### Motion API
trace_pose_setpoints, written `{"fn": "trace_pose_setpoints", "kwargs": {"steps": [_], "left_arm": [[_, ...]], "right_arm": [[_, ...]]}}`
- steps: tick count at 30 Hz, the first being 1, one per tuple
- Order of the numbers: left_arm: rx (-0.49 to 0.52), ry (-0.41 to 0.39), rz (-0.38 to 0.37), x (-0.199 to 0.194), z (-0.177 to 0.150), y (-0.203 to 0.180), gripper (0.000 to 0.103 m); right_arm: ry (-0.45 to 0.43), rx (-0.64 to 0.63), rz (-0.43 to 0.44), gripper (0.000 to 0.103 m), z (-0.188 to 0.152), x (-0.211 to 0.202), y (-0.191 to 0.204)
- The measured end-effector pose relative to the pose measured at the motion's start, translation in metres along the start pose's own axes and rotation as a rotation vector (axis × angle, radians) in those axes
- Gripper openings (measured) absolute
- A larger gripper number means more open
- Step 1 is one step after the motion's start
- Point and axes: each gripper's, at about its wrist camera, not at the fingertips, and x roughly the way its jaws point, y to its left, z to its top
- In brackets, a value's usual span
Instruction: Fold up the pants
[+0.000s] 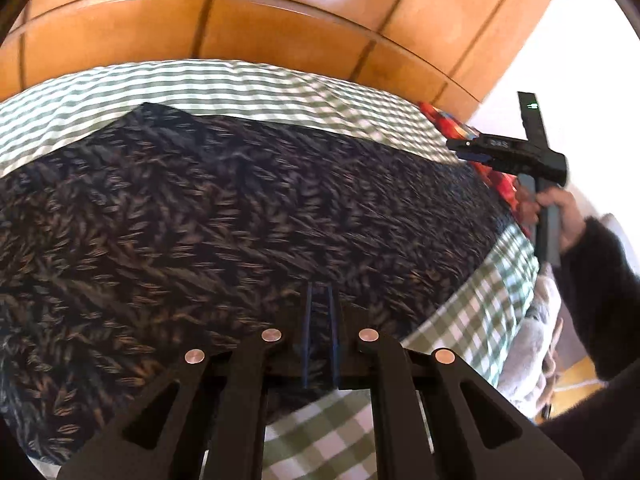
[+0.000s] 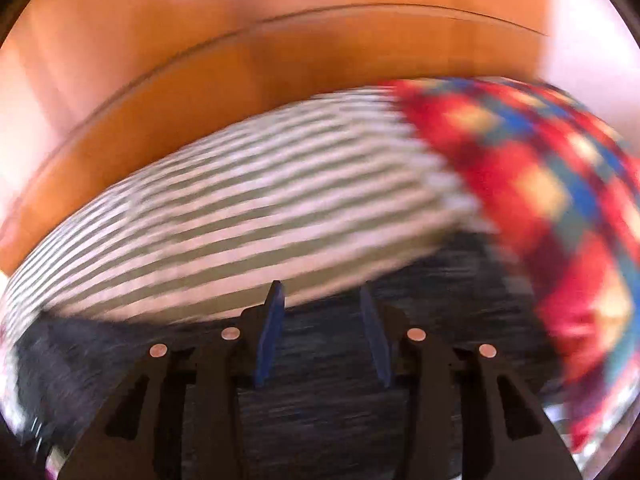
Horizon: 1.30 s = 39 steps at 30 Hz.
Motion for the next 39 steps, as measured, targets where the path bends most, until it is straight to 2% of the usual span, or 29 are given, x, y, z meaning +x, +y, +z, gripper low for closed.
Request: {"fn": "trace_pose_setpoints", "kwargs": {"steps": [4, 8, 10, 11, 13, 14, 16, 20, 21, 22, 23, 25, 28, 29, 31, 33, 36, 39], "left_arm": [[-0.002, 0.011, 0.076, 0.001, -0.007, 0.007, 0.006], [-0.019, 0.026, 0.083, 0.004, -0.017, 0.015, 0.006], [-0.045, 0.017, 0.063, 0.002, -0.024, 0.018, 0.006], [-0.056, 0.012, 0.054, 0.0, -0.026, 0.02, 0.006], [-0.065, 0.001, 0.04, -0.003, -0.031, 0.023, 0.006], [-0.069, 0.0, 0.029, -0.006, -0.031, 0.025, 0.006], [-0.101, -0.002, -0.008, -0.014, -0.029, 0.031, 0.006], [-0.132, -0.07, 0.02, -0.038, -0.017, 0.048, 0.006], [-0.137, -0.09, 0.041, -0.044, -0.014, 0.053, 0.006], [-0.144, -0.108, 0.072, -0.048, -0.012, 0.06, 0.006], [-0.155, -0.116, 0.093, -0.052, -0.011, 0.068, 0.006], [-0.182, -0.126, 0.123, -0.057, -0.009, 0.079, 0.006], [-0.19, -0.146, 0.228, -0.068, -0.014, 0.093, 0.006], [-0.195, -0.142, 0.241, -0.07, -0.016, 0.099, 0.006], [-0.22, -0.112, 0.281, -0.071, -0.025, 0.115, 0.006], [-0.246, -0.105, 0.244, -0.069, -0.035, 0.121, 0.006], [-0.283, -0.138, 0.202, -0.073, -0.043, 0.128, 0.006], [-0.319, -0.149, 0.186, -0.079, -0.045, 0.131, 0.006]], "right_arm": [[0.051, -0.196, 0.222, 0.039, -0.023, 0.011, 0.1], [0.119, -0.348, 0.278, 0.036, -0.046, 0.034, 0.171], [0.166, -0.376, 0.225, 0.032, -0.054, 0.058, 0.191], [0.162, -0.363, 0.183, 0.03, -0.055, 0.074, 0.191], [0.136, -0.305, 0.197, 0.029, -0.052, 0.084, 0.183], [0.13, -0.291, 0.198, 0.029, -0.052, 0.084, 0.182], [0.095, -0.351, 0.158, 0.029, -0.059, 0.078, 0.188], [0.082, -0.365, 0.097, 0.03, -0.052, 0.063, 0.202], [0.066, -0.365, 0.105, 0.033, -0.052, 0.057, 0.205], [0.041, -0.373, 0.154, 0.033, -0.051, 0.048, 0.216], [0.041, -0.373, 0.154, 0.032, -0.051, 0.048, 0.216], [0.033, -0.424, 0.247, 0.03, -0.054, 0.035, 0.243], [0.077, -0.472, 0.349, 0.023, -0.062, 0.037, 0.277], [0.1, -0.489, 0.369, 0.023, -0.065, 0.045, 0.293], [0.13, -0.504, 0.348, 0.022, -0.068, 0.061, 0.309], [0.174, -0.483, 0.271, 0.019, -0.068, 0.096, 0.316], [0.112, -0.466, 0.254, 0.019, -0.066, 0.107, 0.319], [0.012, -0.539, 0.191, 0.02, -0.081, 0.105, 0.33]]}}
